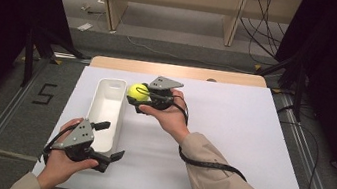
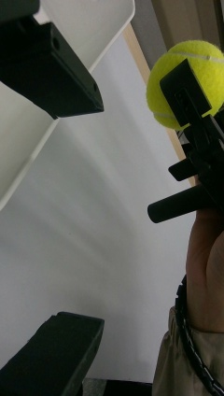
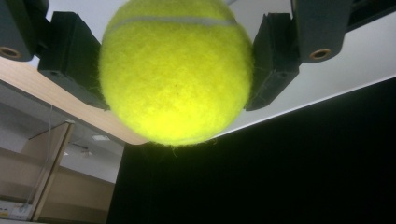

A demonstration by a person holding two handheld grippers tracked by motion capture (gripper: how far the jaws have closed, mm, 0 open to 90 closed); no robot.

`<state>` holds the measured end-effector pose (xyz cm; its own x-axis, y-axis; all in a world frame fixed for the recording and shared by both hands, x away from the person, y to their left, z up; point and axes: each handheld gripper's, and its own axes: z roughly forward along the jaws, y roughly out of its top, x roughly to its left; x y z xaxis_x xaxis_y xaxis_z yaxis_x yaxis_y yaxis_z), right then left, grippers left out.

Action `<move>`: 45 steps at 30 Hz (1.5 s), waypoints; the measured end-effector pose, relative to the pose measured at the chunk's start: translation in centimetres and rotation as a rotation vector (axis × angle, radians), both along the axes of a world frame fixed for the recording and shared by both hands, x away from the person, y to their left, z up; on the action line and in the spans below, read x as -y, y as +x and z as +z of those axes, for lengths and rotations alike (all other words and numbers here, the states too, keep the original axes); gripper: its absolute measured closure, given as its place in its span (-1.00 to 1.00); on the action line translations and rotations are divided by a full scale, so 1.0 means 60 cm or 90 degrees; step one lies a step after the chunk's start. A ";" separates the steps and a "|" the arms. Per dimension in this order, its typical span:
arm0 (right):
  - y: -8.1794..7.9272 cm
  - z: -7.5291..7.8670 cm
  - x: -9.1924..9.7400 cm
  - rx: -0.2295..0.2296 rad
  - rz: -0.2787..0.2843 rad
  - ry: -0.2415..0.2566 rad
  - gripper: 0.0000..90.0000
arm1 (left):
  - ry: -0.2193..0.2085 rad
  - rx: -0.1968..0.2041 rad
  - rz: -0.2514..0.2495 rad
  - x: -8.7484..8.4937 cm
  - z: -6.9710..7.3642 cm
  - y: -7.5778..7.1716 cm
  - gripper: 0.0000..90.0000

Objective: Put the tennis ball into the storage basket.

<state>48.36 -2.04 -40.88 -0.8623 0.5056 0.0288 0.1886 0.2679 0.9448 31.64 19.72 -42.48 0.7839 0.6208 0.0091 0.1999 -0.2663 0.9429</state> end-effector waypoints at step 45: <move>0.006 -0.002 -0.030 -0.006 0.012 -0.004 -0.39 | 0.003 0.001 0.000 -0.001 0.000 -0.001 -1.00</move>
<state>48.74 -0.26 -41.01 -0.8715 0.4892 0.0345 0.1926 0.2768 0.9414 31.58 19.76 -42.45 0.7843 0.6202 0.0134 0.1983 -0.2711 0.9419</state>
